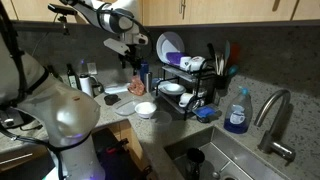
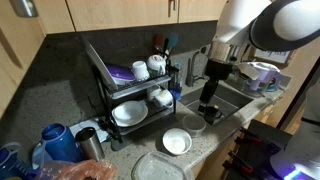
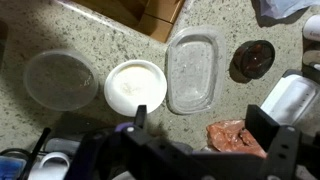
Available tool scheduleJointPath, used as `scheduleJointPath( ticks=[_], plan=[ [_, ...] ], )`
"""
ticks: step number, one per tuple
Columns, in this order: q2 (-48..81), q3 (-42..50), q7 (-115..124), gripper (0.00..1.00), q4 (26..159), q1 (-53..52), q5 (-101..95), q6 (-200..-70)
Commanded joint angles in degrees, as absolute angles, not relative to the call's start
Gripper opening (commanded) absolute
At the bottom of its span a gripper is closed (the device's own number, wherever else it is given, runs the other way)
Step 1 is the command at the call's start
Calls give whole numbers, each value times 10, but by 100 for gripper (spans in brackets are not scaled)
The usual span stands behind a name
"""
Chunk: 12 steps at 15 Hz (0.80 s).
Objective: Pour the contents of the white bowl into the clear bowl
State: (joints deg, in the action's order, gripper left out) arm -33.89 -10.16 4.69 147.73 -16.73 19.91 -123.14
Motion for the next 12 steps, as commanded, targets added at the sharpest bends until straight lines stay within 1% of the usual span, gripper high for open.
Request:
scheduleJointPath(
  ticks=[1,5,12],
  plan=[
    [-339,-104,46,100,1476,-164,201,-1229],
    [-318,-111,57,100,1468,-166,207,-1237],
    [-226,-177,165,100,1428,-160,184,-1243]
  ],
)
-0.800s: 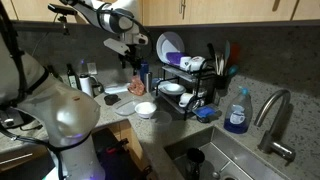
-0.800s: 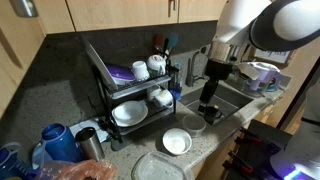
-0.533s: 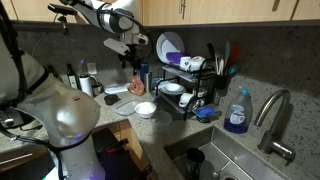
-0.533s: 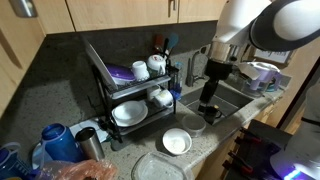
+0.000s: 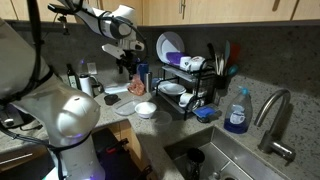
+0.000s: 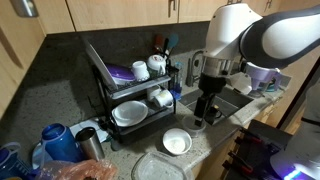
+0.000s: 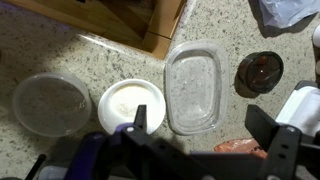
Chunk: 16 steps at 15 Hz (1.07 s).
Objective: Pour the contents of the white bowl into the clear bowl
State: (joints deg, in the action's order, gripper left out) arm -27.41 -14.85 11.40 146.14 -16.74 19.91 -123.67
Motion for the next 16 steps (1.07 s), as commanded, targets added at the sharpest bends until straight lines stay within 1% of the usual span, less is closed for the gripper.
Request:
scheduleJointPath(
  ticks=[1,4,9,12,16],
  plan=[
    [-212,-187,180,100,1421,-159,174,-1244],
    [-170,-215,233,100,1393,-152,120,-1238],
    [-91,-236,306,100,1355,-152,40,-1256],
    [-42,-233,355,100,1341,-154,-8,-1294],
    [11,-216,408,100,1324,-166,-34,-1310]
  ],
)
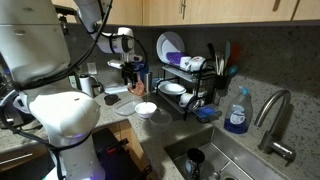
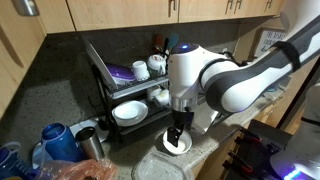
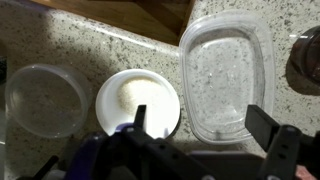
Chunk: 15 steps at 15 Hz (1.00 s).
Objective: Pour the contents of the white bowl into the clear bowl
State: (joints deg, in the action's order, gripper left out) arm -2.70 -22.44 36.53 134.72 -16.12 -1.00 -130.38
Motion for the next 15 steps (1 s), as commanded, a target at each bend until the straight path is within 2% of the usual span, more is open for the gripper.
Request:
scheduleJointPath(
  ticks=[1,7,15],
  plan=[
    [24,-211,427,100,1320,-168,-42,-1312],
    [84,-183,507,100,1295,-183,-83,-1312],
    [115,-165,489,100,1299,-198,-55,-1342]
  ],
)
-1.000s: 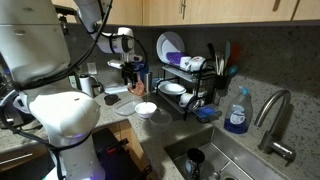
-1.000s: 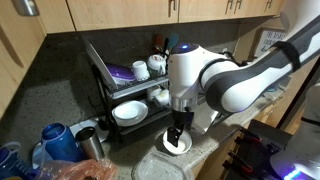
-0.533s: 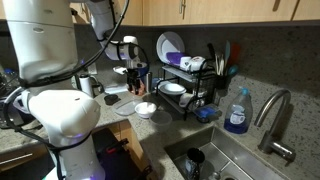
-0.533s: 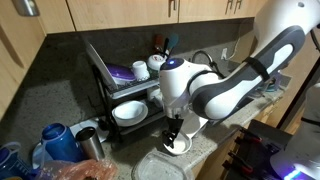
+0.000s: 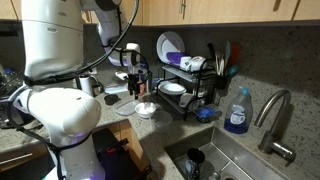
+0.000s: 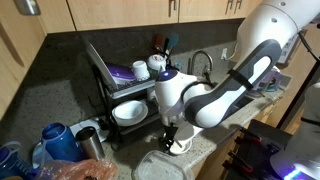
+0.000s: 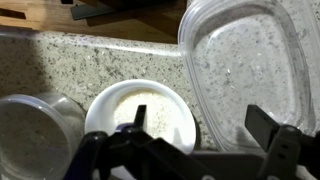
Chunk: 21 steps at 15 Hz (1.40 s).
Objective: Pour the contents of the white bowl into the clear bowl
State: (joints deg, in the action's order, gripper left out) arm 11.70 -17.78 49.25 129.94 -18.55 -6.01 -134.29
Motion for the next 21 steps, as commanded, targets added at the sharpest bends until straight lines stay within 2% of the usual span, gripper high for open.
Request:
scheduleJointPath(
  ticks=[1,14,21],
  plan=[
    [115,-164,489,100,1299,-199,-55,-1342],
    [189,-122,497,100,1272,-198,-45,-1414],
    [226,-109,477,100,1238,-203,-45,-1412]
  ],
)
